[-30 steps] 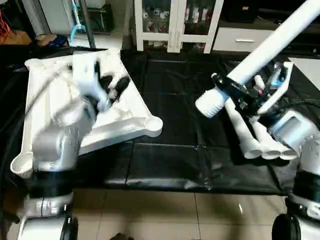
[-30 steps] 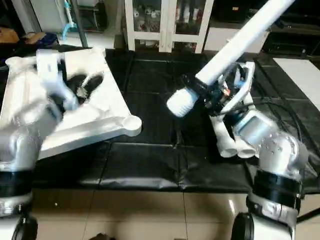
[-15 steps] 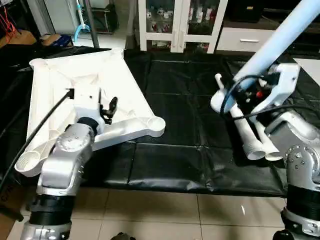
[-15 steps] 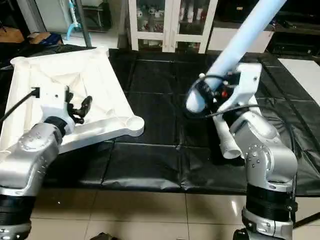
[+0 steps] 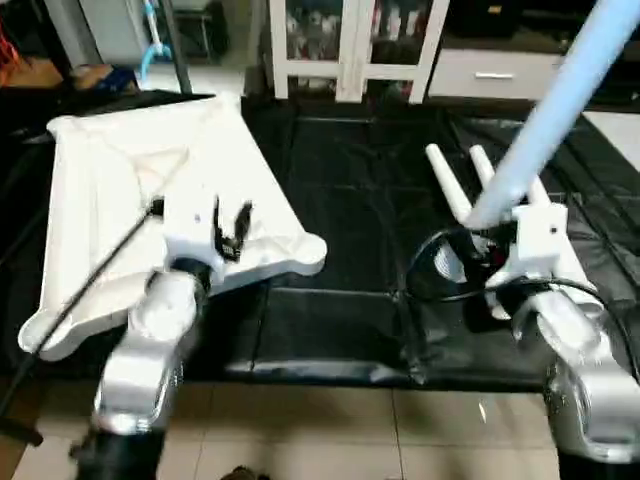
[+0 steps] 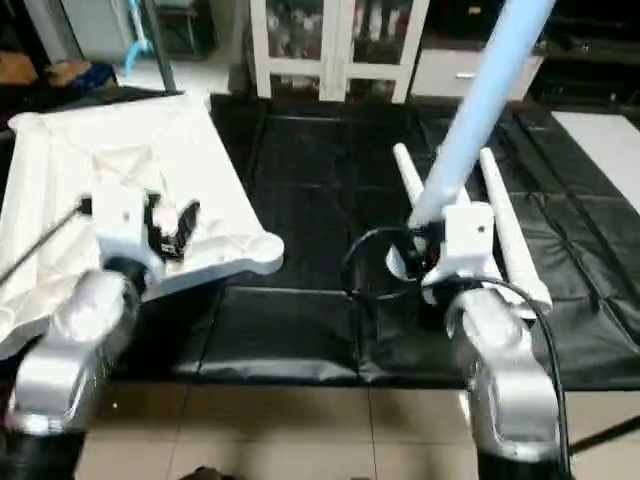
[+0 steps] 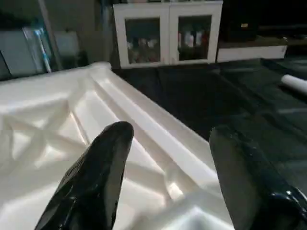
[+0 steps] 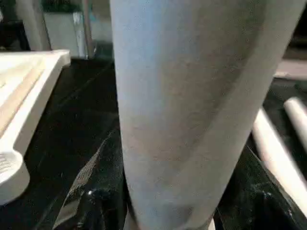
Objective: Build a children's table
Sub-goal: Pick table leg
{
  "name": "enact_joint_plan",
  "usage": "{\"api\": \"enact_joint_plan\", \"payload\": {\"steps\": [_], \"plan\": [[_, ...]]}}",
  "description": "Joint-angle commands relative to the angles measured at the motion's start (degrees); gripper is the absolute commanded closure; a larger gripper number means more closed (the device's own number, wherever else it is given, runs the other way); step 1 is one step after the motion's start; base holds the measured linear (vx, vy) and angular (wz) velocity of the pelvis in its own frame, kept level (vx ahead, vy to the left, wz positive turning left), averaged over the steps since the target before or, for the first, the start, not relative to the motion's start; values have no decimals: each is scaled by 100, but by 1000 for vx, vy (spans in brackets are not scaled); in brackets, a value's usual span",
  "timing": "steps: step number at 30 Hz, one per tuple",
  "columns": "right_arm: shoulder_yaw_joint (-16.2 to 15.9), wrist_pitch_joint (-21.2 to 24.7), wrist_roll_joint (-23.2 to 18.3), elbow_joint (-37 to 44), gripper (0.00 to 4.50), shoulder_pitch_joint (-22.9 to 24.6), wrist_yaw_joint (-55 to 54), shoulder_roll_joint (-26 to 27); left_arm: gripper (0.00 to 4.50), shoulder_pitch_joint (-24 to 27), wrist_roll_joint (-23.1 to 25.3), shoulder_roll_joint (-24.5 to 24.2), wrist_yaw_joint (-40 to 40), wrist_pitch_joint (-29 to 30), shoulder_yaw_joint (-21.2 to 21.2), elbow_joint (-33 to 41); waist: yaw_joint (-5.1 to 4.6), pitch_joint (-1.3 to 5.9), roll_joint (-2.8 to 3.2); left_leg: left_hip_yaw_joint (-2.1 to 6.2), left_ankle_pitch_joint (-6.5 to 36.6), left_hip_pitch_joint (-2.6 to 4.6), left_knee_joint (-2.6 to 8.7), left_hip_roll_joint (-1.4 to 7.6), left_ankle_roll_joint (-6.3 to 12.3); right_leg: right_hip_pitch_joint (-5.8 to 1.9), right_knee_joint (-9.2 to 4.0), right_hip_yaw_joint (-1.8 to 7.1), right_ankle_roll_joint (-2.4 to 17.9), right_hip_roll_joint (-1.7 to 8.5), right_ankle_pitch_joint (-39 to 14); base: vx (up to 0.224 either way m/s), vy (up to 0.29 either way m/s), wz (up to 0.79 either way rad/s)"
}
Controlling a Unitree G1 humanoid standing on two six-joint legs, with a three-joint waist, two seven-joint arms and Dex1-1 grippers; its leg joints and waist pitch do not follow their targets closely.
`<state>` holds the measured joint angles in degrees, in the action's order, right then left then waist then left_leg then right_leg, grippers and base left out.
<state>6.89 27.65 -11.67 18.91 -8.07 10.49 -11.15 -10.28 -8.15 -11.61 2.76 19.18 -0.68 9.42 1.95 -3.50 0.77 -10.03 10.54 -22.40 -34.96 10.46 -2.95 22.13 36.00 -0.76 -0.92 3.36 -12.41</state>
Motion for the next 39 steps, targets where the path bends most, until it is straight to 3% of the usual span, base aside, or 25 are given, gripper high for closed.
{"api": "enact_joint_plan", "payload": {"steps": [1,4,7,8,11,13,17,18,19,21,22,23,24,26,27,29,30,31,32,33,34,35,36,38,39], "plan": [[215,-123,-330,228,263,56,10,155,157,231,28,23,-63,-119,-13,138,-38,337,28,94,1560,153,479,203,-274,-126,-516,183,700,305,-1183,0,0,0],[143,-130,-440,268,263,108,87,210,157,352,165,-26,-75,-185,-61,174,-60,334,22,112,1730,167,490,204,-308,-106,-549,189,584,295,-1432,0,0,0],[125,-262,-441,237,263,177,123,319,157,327,122,160,-123,-278,60,104,-70,339,-95,96,1567,153,485,211,-262,-101,-542,197,589,298,-1312,0,0,0],[125,-262,-441,237,263,177,123,319,157,327,122,160,-123,-278,60,104,-55,337,-66,106,1536,155,490,216,-266,-104,-524,198,600,307,-1295,0,0,0],[-27,-384,-388,-13,263,147,289,235,157,401,180,175,-18,-169,-177,418,-34,346,-56,112,1435,148,494,222,-264,-111,-512,191,580,312,-1140,0,0,0],[-75,-447,-330,-127,263,104,354,188,157,505,166,162,10,-75,-238,629,-37,352,-100,105,1424,144,487,218,-256,-119,-501,188,605,309,-981,0,0,0],[-91,-421,-367,-120,263,57,348,207,157,576,144,118,77,-32,-235,738,-30,363,-95,97,1276,128,468,205,-203,-134,-486,192,627,308,-813,0,0,0],[-97,-444,-366,-139,263,58,336,233,157,567,160,116,77,-43,-202,718,-7,347,-115,213,1185,-30,537,134,42,-260,-436,54,677,367,-647,0,0,0],[-104,-467,-335,-149,263,75,332,248,157,550,179,130,79,-54,-177,696,-53,389,-68,267,995,-17,495,135,381,-270,-437,-8,797,411,-359,0,0,0],[-94,-485,-312,-146,263,103,323,260,157,506,194,153,90,-52,-170,664,-54,415,-35,334,720,-68,461,101,757,-325,-419,-116,996,452,-71,-9,-5,30],[-91,-507,-319,-153,263,115,318,257,157,481,221,142,106,-67,-187,653,-90,417,6,407,532,-105,424,79,1207,-349,-413,-251,1298,470,110,-12,-5,35],[-90,-530,-326,-165,263,120,314,249,157,461,240,130,114,-73,-203,648,-98,420,12,429,533,-92,408,85,1313,-330,-409,-294,1379,472,101,-13,-2,38],[-82,-549,-326,-183,263,114,316,237,157,445,245,131,111,-56,-211,646,-127,405,17,466,580,-144,410,81,1436,-377,-401,-370,1467,483,-35,-13,3,42],[-38,-580,-295,-248,263,55,281,209,157,387,266,126,119,-43,-220,610,-150,348,44,525,1143,-119,475,96,1313,-370,-432,-472,1498,467,-609,-19,5,40],[-35,-581,-293,-253,263,48,277,208,157,382,266,125,124,-42,-221,608,-170,357,42,575,1423,-144,494,100,1119,-420,-418,-510,1423,487,-877,-35,12,34],[-1,-580,-296,-293,263,6,258,203,157,330,269,123,149,-45,-221,551,-189,321,47,628,1872,-145,559,85,825,-402,-433,-550,1293,477,-1178,-37,12,35],[12,-576,-296,-309,263,-11,253,196,157,284,280,131,161,-65,-217,492,-195,283,44,637,2372,-161,608,67,501,-402,-474,-551,1176,503,-1567,-42,16,31],[17,-578,-293,-318,263,-23,251,191,157,249,290,134,168,-79,-218,453,-217,290,38,653,2796,-150,606,70,140,-391,-510,-516,1036,561,-1934,-42,16,31],[27,-580,-299,-322,263,-32,246,191,157,218,292,145,178,-84,-221,425,-205,286,22,672,3056,-187,616,41,-125,-403,-555,-505,882,621,-2244,-48,19,25],[52,-572,-320,-320,263,-41,237,196,157,189,277,165,187,-81,-227,405,-267,315,42,566,3156,52,515,206,-384,-224,-605,-321,743,609,-2312,-61,21,13],[74,-561,-341,-323,263,-57,222,206,157,155,257,182,199,-73,-228,381,-217,279,48,555,3362,94,533,205,-668,-178,-635,-251,625,630,-2383,-61,21,13],[118,-585,-375,-352,263,-97,216,206,157,110,258,218,239,-79,-280,314,-226,278,34,535,3502,65,595,202,-826,-183,-628,-227,477,588,-2363,-57,32,-4],[118,-597,-374,-363,263,-104,212,206,157,106,262,222,245,-86,-288,297,-230,289,70,541,3527,52,611,193,-867,-196,-599,-220,434,576,-2318,0,0,0],[115,-617,-369,-378,263,-114,206,204,157,99,273,225,255,-94,-304,271,-239,314,61,521,3565,62,640,185,-901,-184,-588,-192,375,552,-2175,0,0,0],[118,-595,-381,-372,263,-135,171,219,157,61,250,220,281,-86,-298,240,-242,312,123,518,3688,80,655,177,-924,-179,-589,-182,351,543,-2128,0,0,0]]}}
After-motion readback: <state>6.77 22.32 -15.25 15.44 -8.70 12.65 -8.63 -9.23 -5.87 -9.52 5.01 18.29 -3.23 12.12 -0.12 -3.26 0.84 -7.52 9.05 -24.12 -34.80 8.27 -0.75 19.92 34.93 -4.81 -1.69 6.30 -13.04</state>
